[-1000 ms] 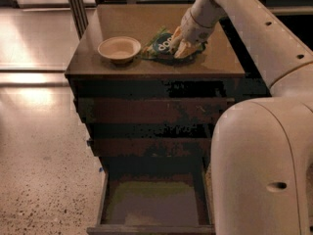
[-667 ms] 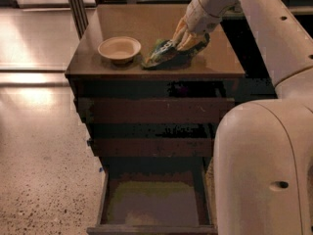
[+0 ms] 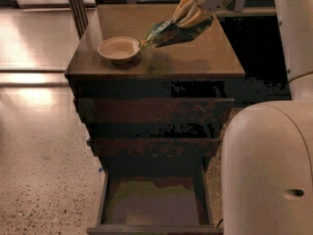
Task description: Place green rice chip bag into bottom drawer
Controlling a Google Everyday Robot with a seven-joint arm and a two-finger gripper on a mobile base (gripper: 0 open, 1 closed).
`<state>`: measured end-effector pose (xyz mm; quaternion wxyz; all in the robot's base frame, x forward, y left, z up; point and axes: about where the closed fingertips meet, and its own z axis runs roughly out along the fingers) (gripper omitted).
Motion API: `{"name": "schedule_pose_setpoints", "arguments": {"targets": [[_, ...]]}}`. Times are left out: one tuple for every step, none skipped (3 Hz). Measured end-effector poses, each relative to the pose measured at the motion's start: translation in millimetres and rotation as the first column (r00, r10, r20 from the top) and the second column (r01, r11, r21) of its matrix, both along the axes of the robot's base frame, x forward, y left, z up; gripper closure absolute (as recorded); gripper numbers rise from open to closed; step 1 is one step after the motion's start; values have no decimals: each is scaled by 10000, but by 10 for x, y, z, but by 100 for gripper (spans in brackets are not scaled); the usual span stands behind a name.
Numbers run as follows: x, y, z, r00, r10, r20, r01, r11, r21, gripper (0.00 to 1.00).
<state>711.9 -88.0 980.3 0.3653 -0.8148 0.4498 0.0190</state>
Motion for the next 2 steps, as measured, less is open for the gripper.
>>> {"name": "schedule_pose_setpoints", "arguments": {"targets": [[-169, -24, 192, 9993, 340, 132, -349, 9962, 793, 100], [-357, -82, 267, 9992, 397, 15, -396, 9894, 1394, 100]]}}
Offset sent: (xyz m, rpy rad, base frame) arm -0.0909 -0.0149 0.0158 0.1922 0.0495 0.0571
